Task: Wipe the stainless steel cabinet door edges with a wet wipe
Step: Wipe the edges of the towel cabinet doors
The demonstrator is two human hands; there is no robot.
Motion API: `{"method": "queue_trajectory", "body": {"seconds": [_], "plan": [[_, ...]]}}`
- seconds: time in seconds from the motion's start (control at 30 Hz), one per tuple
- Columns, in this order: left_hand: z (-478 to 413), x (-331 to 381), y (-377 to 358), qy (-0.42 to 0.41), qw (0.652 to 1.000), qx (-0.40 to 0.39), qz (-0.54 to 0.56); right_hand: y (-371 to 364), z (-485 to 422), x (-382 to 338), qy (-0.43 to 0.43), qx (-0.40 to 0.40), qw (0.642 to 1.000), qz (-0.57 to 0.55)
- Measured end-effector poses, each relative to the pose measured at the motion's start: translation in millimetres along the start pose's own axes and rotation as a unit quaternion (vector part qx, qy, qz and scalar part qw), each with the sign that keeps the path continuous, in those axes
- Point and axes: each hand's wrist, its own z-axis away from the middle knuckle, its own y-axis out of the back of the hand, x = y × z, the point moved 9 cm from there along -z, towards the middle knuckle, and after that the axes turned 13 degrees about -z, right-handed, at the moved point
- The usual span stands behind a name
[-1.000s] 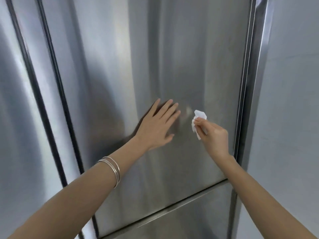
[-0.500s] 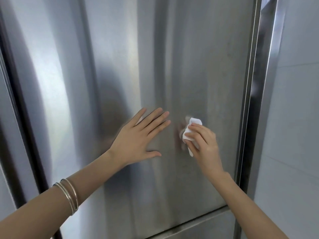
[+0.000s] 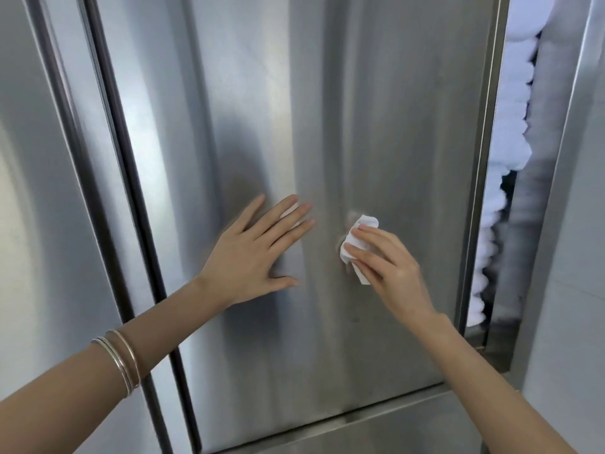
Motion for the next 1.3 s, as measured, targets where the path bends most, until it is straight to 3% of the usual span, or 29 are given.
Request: {"method": "queue_trajectory", "body": {"seconds": [0.43,0.67,0.83,1.03,1.2,1.3], "plan": [[44.3,-43.6,23.8,0.03,0.999,0.008,0.025,-21.6,-35.4,-60.1,0.052,0.047,0.997,-0.032],[-45.7,-57.1,31.6,0.051,0.998,0.019,0.023,47.5,-69.0,-36.4,0.048,0.128,0.99,0.028],[-130.5,-69.5,49.1,0.078,0.994,0.075,0.013,94.8,-102.9,3.0,0.05,0.162,0.983,0.065],[-196.1,-84.7,41.0,0.099,0.994,0.041,-0.022,110.5,-151.9,36.9,0.093,0.16,0.981,0.062],[-219.2,-99.5,48.9,0.118,0.99,0.072,-0.036,128.7,-198.8,59.2,0.13,0.201,0.97,0.049],[-227.0,-111.6,47.6,0.131,0.988,0.064,-0.045,114.1,-216.7,71.9,0.121,0.165,0.979,0.015]]}}
